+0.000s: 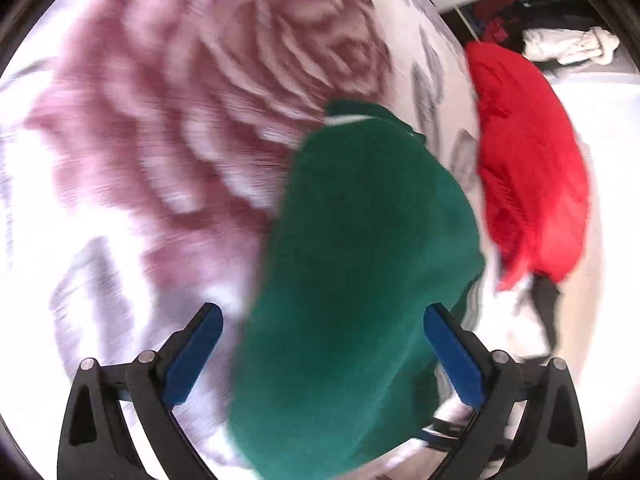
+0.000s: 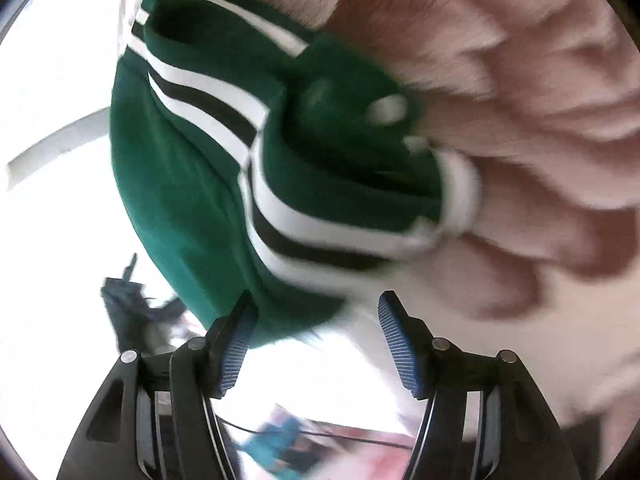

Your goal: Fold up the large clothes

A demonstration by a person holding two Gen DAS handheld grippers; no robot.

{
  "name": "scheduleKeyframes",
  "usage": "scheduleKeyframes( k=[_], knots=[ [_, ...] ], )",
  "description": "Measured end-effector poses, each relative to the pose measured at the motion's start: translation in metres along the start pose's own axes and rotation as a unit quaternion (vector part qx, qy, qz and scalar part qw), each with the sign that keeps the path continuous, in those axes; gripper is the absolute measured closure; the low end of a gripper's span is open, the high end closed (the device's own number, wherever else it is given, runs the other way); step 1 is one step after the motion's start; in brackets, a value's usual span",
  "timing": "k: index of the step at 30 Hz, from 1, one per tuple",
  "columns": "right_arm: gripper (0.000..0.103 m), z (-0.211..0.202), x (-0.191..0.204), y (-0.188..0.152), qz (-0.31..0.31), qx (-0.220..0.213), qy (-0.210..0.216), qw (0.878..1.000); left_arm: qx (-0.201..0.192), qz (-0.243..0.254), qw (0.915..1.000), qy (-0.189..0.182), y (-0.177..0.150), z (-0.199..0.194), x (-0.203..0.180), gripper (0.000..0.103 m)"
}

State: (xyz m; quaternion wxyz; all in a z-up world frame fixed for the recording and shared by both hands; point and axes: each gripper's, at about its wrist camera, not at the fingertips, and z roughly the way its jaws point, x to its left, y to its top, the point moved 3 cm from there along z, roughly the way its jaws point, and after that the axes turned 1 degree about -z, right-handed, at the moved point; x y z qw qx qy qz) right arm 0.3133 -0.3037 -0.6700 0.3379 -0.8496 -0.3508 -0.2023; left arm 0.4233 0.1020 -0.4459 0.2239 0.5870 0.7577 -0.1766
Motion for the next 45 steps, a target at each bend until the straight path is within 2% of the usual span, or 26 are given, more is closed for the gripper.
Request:
scheduleKeyframes(
  k=[2, 4, 6, 7, 9, 11, 12, 14, 17, 19, 21, 22, 24, 25, 26, 27, 29, 30, 31, 32, 34, 35, 39, 41, 43, 45],
  knots=[
    [0.039, -0.023, 0.004, -0.003, -0.032, 0.010, -0.040, 0.999, -0.025, -0.001, 0.9970, 0.073, -0.032, -0.015, 0.020, 0.000],
    [0.039, -0.043, 0.012, -0.004, -0.075, 0.015, -0.083, 0.994, -0.036, -0.005, 0.9882, 0.148, -0.060, -0.014, 0.050, 0.000],
    [0.038, -0.057, 0.038, 0.003, -0.137, 0.013, -0.121, 0.983, -0.020, -0.010, 0.9798, 0.199, -0.088, 0.007, 0.076, 0.000],
    [0.038, -0.057, 0.059, 0.009, -0.180, 0.013, -0.146, 0.973, -0.001, -0.016, 0.9748, 0.223, -0.104, 0.022, 0.088, 0.000],
    [0.038, -0.053, 0.104, 0.032, -0.244, 0.003, -0.173, 0.954, 0.032, -0.032, 0.9701, 0.238, -0.138, 0.050, 0.112, 0.000],
    [0.038, -0.038, 0.163, 0.050, -0.327, -0.005, -0.195, 0.924, 0.065, -0.051, 0.9647, 0.250, -0.163, 0.078, 0.135, 0.000],
    [0.038, -0.024, 0.188, 0.055, -0.357, -0.006, -0.197, 0.913, 0.063, -0.051, 0.9636, 0.255, -0.168, 0.087, 0.140, 0.000],
    [0.038, 0.000, 0.245, 0.072, -0.425, -0.003, -0.199, 0.883, 0.029, -0.045, 0.9635, 0.262, -0.169, 0.088, 0.140, 0.000],
    [0.038, 0.058, 0.325, 0.095, -0.500, 0.035, -0.204, 0.841, 0.007, -0.067, 0.9625, 0.263, -0.172, 0.086, 0.143, 0.000],
    [0.038, 0.093, 0.350, 0.104, -0.539, 0.075, -0.218, 0.811, -0.007, -0.068, 0.9626, 0.262, -0.179, 0.081, 0.144, 0.000],
    [0.038, 0.119, 0.369, 0.112, -0.558, 0.094, -0.228, 0.793, -0.006, -0.084, 0.9613, 0.263, -0.184, 0.077, 0.150, 0.000],
    [0.039, 0.138, 0.372, 0.124, -0.559, 0.107, -0.226, 0.790, -0.006, -0.091, 0.9607, 0.262, -0.185, 0.075, 0.150, 0.000],
    [0.040, 0.162, 0.361, 0.138, -0.507, 0.132, -0.224, 0.822, 0.005, -0.096, 0.9599, 0.263, -0.181, 0.076, 0.150, 0.000],
    [0.039, 0.165, 0.358, 0.136, -0.492, 0.124, -0.217, 0.834, 0.008, -0.100, 0.9596, 0.263, -0.178, 0.073, 0.150, 0.000],
    [0.039, 0.162, 0.359, 0.133, -0.496, 0.114, -0.213, 0.834, 0.009, -0.106, 0.9597, 0.260, -0.176, 0.068, 0.147, 0.000],
    [0.039, 0.153, 0.358, 0.127, -0.502, 0.096, -0.208, 0.834, 0.008, -0.113, 0.9612, 0.251, -0.169, 0.061, 0.144, 0.000],
    [0.036, 0.126, 0.352, 0.118, -0.496, 0.063, -0.187, 0.846, -0.005, -0.132, 0.9693, 0.208, -0.165, 0.038, 0.137, 0.000],
    [0.028, 0.108, 0.346, 0.112, -0.486, 0.049, -0.171, 0.856, -0.016, -0.138, 0.9708, 0.195, -0.162, 0.023, 0.134, 0.000],
    [0.020, 0.082, 0.333, 0.107, -0.465, 0.028, -0.149, 0.872, -0.031, -0.140, 0.9726, 0.183, -0.157, 0.008, 0.129, 0.000],
    [0.018, 0.061, 0.320, 0.104, -0.449, 0.010, -0.135, 0.883, -0.048, -0.135, 0.9754, 0.168, -0.152, -0.007, 0.123, 0.000],
    [0.006, 0.019, 0.284, 0.098, -0.404, -0.011, -0.110, 0.908, -0.079, -0.113, 0.9800, 0.144, -0.137, -0.033, 0.106, 0.000],
    [0.006, -0.002, 0.257, 0.096, -0.373, -0.018, -0.095, 0.923, -0.088, -0.093, 0.9842, 0.122, -0.126, -0.040, 0.095, 0.000],
    [0.000, -0.024, 0.152, 0.095, -0.271, -0.015, -0.071, 0.960, -0.079, -0.006, 0.9942, 0.073, -0.079, -0.027, 0.061, 0.000],
    [0.000, -0.005, 0.116, 0.101, -0.244, 0.003, -0.048, 0.969, -0.061, 0.030, 0.9962, 0.054, -0.050, -0.002, 0.042, 0.000],
    [0.000, 0.021, 0.089, 0.111, -0.232, 0.029, -0.019, 0.972, -0.036, 0.051, 0.9979, 0.015, -0.034, 0.024, 0.034, 0.000],
    [0.000, 0.049, 0.076, 0.125, -0.222, 0.046, -0.001, 0.974, -0.015, 0.062, 0.9967, -0.050, -0.022, 0.037, 0.023, 0.000]
  ],
)
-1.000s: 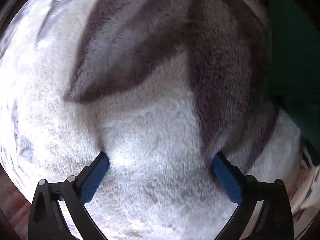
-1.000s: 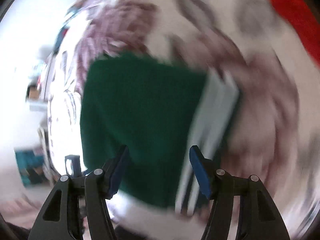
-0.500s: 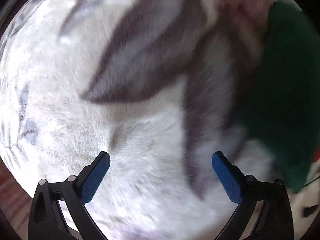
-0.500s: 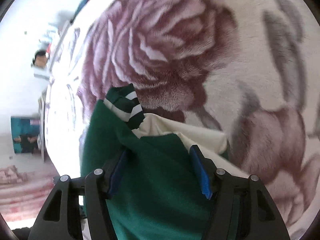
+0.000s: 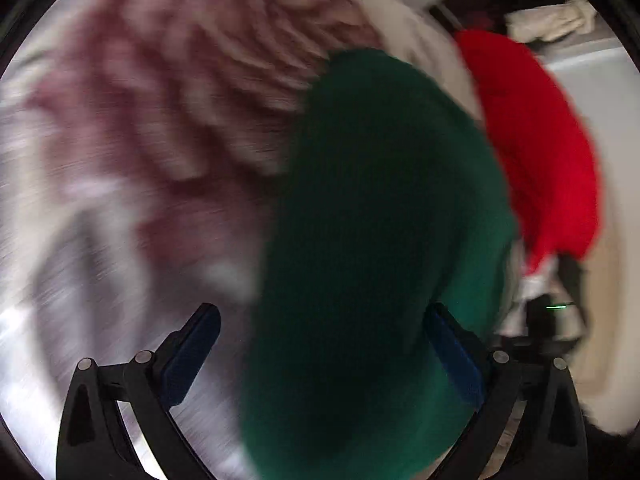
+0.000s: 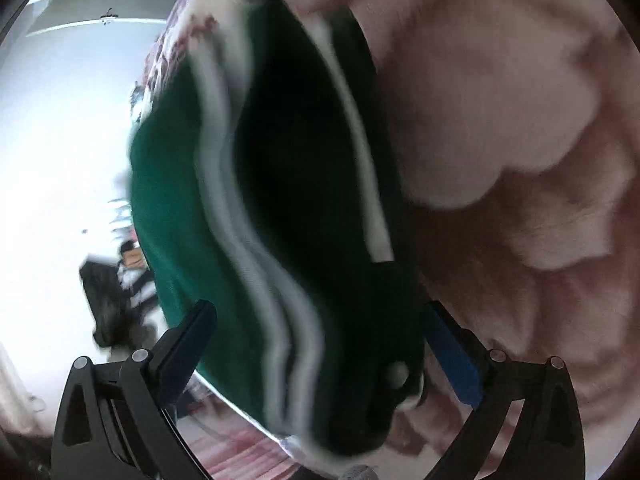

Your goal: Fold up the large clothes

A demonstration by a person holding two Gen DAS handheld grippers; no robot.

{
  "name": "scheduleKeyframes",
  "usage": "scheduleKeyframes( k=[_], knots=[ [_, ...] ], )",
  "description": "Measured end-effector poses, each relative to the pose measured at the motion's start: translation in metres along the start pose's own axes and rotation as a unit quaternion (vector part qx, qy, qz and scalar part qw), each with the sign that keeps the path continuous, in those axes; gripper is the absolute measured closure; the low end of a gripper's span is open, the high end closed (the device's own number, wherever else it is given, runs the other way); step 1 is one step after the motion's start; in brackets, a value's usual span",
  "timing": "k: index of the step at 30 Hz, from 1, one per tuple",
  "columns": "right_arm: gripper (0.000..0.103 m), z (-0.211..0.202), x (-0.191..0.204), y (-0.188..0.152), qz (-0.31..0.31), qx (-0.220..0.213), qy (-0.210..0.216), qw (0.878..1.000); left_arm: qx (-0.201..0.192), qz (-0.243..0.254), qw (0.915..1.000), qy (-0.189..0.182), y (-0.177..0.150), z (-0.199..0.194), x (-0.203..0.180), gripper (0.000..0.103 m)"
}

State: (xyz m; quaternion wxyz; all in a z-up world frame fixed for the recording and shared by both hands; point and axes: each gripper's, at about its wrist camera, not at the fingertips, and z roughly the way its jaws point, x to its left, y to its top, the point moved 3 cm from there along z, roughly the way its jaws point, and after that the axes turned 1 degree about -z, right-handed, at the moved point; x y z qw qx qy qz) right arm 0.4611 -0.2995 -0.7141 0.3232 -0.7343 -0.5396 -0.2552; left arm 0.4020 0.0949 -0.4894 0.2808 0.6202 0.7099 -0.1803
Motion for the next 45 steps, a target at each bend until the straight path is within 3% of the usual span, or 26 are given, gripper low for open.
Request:
scheduleKeyframes(
  k=[3, 8, 9, 10, 11, 12, 15, 18, 23, 28, 32, 34, 36, 37, 38, 42, 45],
  knots=[
    [0.000, 0.026, -0.004, 0.019, -0.005, 0.017, 0.063, 0.998, 0.014, 0.017, 0.9985, -0.050, 0.016, 0.023, -0.005, 0.000],
    [0.000, 0.034, -0.005, 0.041, 0.009, 0.039, 0.117, 0.992, 0.018, 0.021, 0.9972, -0.069, 0.021, 0.031, -0.007, 0.000],
    [0.007, 0.030, -0.003, 0.043, 0.012, 0.026, 0.143, 0.989, 0.014, 0.026, 0.9971, -0.071, 0.019, 0.027, -0.011, 0.001],
    [0.028, 0.025, -0.002, 0.047, 0.012, 0.007, 0.151, 0.988, 0.008, 0.029, 0.9970, -0.071, 0.017, 0.023, -0.013, 0.009],
    [0.036, 0.022, -0.001, 0.050, 0.022, -0.004, 0.154, 0.988, 0.004, 0.028, 0.9969, -0.073, 0.014, 0.017, -0.015, 0.020],
    [0.055, 0.019, 0.003, 0.054, 0.027, -0.011, 0.166, 0.986, -0.001, 0.026, 0.9966, -0.078, 0.017, 0.016, -0.014, 0.025],
    [0.067, 0.008, 0.022, 0.060, 0.007, -0.027, 0.164, 0.986, -0.011, 0.025, 0.9963, -0.081, 0.033, 0.019, -0.018, 0.034],
    [0.070, -0.013, 0.048, 0.073, -0.013, -0.039, 0.172, 0.984, -0.018, 0.016, 0.9950, -0.097, 0.050, 0.013, -0.026, 0.036],
    [0.070, -0.062, 0.086, 0.116, -0.052, -0.055, 0.180, 0.981, -0.021, 0.030, 0.9939, -0.104, 0.094, 0.016, -0.058, 0.037],
    [0.070, -0.105, 0.109, 0.187, -0.083, -0.084, 0.167, 0.979, -0.036, 0.068, 0.9909, -0.110, 0.164, 0.039, -0.105, 0.037],
    [0.068, -0.086, 0.074, 0.236, -0.014, -0.041, 0.163, 0.986, 0.000, 0.090, 0.9934, -0.071, 0.194, 0.078, -0.100, 0.038],
    [0.049, -0.057, 0.050, 0.238, 0.012, 0.000, 0.099, 0.995, 0.027, 0.089, 0.9941, -0.055, 0.195, 0.099, -0.079, 0.037],
    [0.034, -0.033, 0.031, 0.230, -0.001, 0.022, 0.034, 0.999, 0.058, 0.078, 0.9926, -0.073, 0.190, 0.115, -0.059, 0.032],
    [0.027, -0.028, 0.023, 0.224, 0.005, 0.023, 0.035, 0.999, 0.067, 0.073, 0.9913, -0.086, 0.187, 0.119, -0.055, 0.025],
    [0.025, -0.028, 0.015, 0.219, 0.016, 0.019, 0.051, 0.998, 0.074, 0.070, 0.9902, -0.096, 0.183, 0.122, -0.051, 0.021],
    [0.023, -0.056, -0.011, 0.187, 0.051, -0.035, 0.079, 0.995, 0.069, 0.046, 0.9894, -0.119, 0.180, 0.125, -0.045, 0.021],
    [0.020, -0.056, -0.029, 0.165, 0.093, -0.022, 0.124, 0.988, 0.068, 0.047, 0.9891, -0.122, 0.181, 0.127, -0.048, 0.021]
  ],
)
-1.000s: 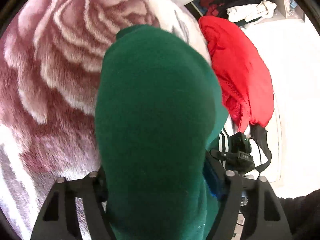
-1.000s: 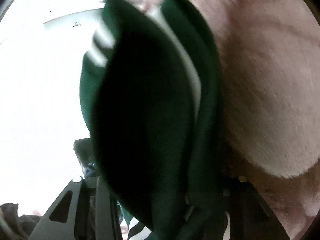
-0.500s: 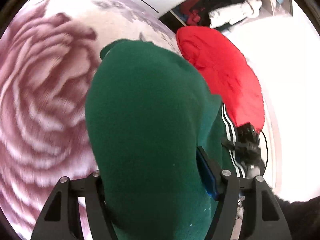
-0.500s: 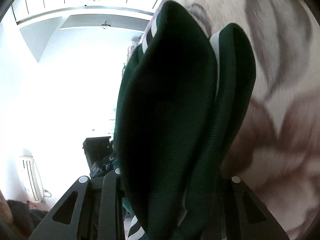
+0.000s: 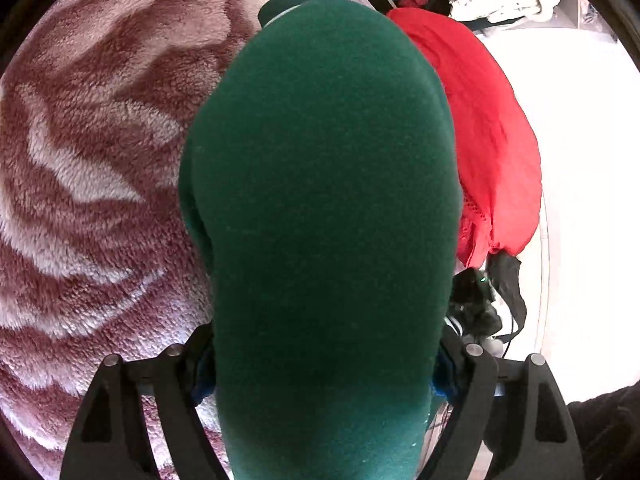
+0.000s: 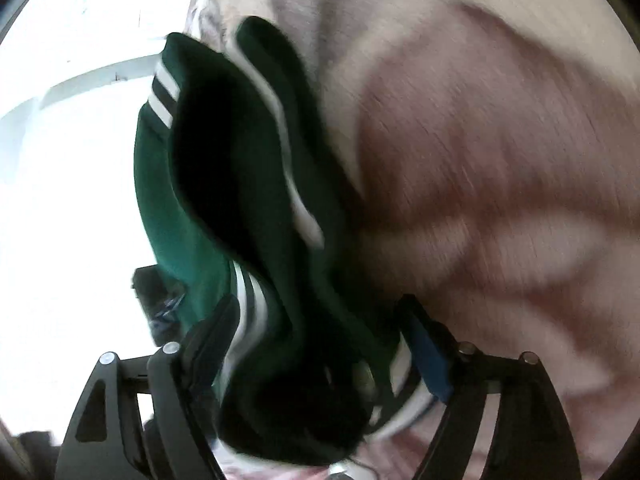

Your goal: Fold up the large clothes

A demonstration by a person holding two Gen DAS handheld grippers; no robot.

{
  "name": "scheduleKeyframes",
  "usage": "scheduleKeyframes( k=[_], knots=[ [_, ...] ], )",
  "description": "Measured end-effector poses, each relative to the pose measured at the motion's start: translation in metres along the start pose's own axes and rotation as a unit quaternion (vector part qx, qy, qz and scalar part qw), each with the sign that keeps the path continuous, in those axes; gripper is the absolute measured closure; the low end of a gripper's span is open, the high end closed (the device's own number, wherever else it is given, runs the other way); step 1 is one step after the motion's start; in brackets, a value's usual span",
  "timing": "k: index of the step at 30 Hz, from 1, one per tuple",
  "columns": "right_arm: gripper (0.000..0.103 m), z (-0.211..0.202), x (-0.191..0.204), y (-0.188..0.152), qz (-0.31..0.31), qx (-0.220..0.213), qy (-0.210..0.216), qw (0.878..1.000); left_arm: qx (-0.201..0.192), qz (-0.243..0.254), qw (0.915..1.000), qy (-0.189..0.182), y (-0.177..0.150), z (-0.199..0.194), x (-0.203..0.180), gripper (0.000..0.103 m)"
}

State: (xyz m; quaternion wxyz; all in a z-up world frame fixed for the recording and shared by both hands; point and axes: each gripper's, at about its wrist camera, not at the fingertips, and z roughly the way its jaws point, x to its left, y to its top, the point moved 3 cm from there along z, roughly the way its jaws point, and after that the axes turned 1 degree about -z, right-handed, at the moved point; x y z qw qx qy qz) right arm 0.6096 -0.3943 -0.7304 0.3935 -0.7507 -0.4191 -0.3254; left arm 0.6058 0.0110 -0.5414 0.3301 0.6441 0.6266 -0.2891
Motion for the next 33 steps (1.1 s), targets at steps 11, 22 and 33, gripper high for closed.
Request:
scheduleKeyframes(
  k=[11, 22, 33],
  knots=[
    [0.065, -0.017, 0.096, -0.022, -0.100, -0.091, -0.056, 0.989, 0.005, 0.014, 0.9994, 0.030, 0.022, 0.005, -0.034, 0.020],
    [0.047, -0.024, -0.044, -0.077, 0.063, -0.060, -0.097, 0.991, 0.056, 0.063, 0.9947, 0.060, 0.014, 0.030, -0.049, 0.020],
    [0.005, -0.005, -0.072, -0.052, 0.025, -0.044, 0.046, 0.998, 0.062, 0.028, 0.9974, 0.022, 0.015, 0.038, -0.040, 0.014]
  ],
)
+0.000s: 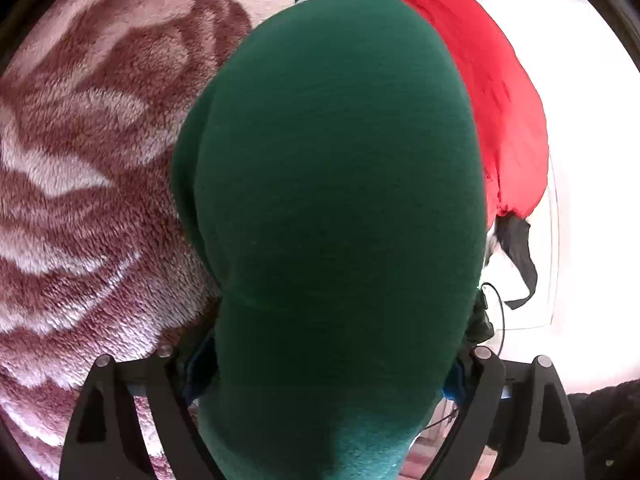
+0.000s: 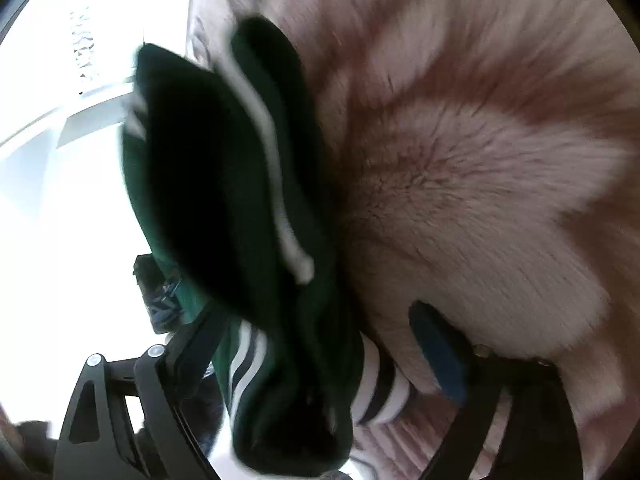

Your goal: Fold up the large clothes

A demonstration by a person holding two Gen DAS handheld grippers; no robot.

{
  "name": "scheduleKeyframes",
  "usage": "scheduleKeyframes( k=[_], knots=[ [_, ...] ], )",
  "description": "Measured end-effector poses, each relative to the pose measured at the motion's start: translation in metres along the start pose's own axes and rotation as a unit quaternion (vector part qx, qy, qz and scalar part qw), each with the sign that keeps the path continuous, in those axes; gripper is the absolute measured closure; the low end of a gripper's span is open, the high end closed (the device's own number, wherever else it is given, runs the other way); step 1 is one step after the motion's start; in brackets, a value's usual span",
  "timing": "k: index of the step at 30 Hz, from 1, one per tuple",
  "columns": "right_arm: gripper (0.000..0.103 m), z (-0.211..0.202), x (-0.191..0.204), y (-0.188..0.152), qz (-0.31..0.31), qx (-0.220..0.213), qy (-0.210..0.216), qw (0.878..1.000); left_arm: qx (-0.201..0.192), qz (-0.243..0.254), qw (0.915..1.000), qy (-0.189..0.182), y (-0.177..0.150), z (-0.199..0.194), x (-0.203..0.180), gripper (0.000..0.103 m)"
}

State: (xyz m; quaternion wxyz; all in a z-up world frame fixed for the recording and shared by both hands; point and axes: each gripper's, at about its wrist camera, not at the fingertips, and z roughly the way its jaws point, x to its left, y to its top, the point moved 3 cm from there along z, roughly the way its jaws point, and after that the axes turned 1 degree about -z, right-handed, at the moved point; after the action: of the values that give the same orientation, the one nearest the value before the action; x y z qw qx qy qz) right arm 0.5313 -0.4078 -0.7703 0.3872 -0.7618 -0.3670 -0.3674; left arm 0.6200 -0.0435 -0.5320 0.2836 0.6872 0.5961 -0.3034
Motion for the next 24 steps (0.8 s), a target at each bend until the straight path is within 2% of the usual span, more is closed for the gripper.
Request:
scheduleKeyframes(
  k=[2, 4, 6, 8, 10, 11, 13, 15, 17, 19, 22, 23, 24],
  knots=[
    [0.005, -0.019, 0.002, -0.003, 0.029, -0.015, 0.017, 0.999, -0.002, -0.001, 1.0000, 0.001, -0.001, -0.001, 0.000, 0.014],
    [0.005, -0.061, -0.003, -0.016, 0.048, -0.054, 0.029, 0.997, -0.002, 0.000, 1.0000, 0.004, -0.001, 0.000, -0.002, 0.014],
    [0.005, -0.092, -0.005, -0.050, 0.092, -0.094, 0.071, 0.989, -0.002, -0.001, 1.0000, 0.002, -0.003, -0.001, 0.001, 0.014],
    [0.005, -0.096, -0.011, -0.082, 0.135, -0.104, 0.095, 0.981, -0.004, -0.001, 1.0000, 0.001, -0.005, -0.002, 0.004, 0.014],
    [0.005, -0.082, -0.021, -0.113, 0.182, -0.092, 0.129, 0.971, -0.006, -0.001, 1.0000, 0.000, -0.011, -0.008, 0.014, 0.014],
    [0.005, -0.055, -0.015, -0.127, 0.201, -0.086, 0.137, 0.966, -0.008, -0.002, 1.0000, -0.001, -0.012, -0.009, 0.014, 0.014],
    [0.005, -0.018, -0.020, -0.140, 0.227, -0.080, 0.151, 0.959, -0.010, -0.004, 0.9999, -0.001, -0.015, -0.010, 0.016, 0.014],
    [0.004, 0.010, -0.024, -0.141, 0.247, -0.093, 0.151, 0.953, -0.011, -0.006, 0.9999, -0.001, -0.019, -0.013, 0.020, 0.014],
    [0.004, 0.040, -0.023, -0.133, 0.262, -0.135, 0.153, 0.943, -0.010, -0.005, 0.9999, 0.000, -0.020, -0.013, 0.021, 0.014],
    [0.000, 0.055, -0.020, -0.119, 0.264, -0.178, 0.158, 0.935, -0.007, -0.004, 1.0000, 0.002, -0.022, -0.014, 0.019, 0.014],
    [0.000, 0.046, -0.019, -0.101, 0.271, -0.239, 0.182, 0.915, -0.007, -0.005, 1.0000, 0.000, -0.018, -0.013, 0.019, 0.014],
    [0.000, 0.044, -0.016, -0.098, 0.263, -0.256, 0.180, 0.913, -0.008, -0.007, 0.9999, -0.001, -0.019, -0.013, 0.020, 0.014],
    [0.005, 0.040, -0.004, -0.096, 0.238, -0.277, 0.174, 0.915, -0.009, -0.009, 0.9999, -0.004, -0.018, -0.012, 0.022, 0.014]
  ],
)
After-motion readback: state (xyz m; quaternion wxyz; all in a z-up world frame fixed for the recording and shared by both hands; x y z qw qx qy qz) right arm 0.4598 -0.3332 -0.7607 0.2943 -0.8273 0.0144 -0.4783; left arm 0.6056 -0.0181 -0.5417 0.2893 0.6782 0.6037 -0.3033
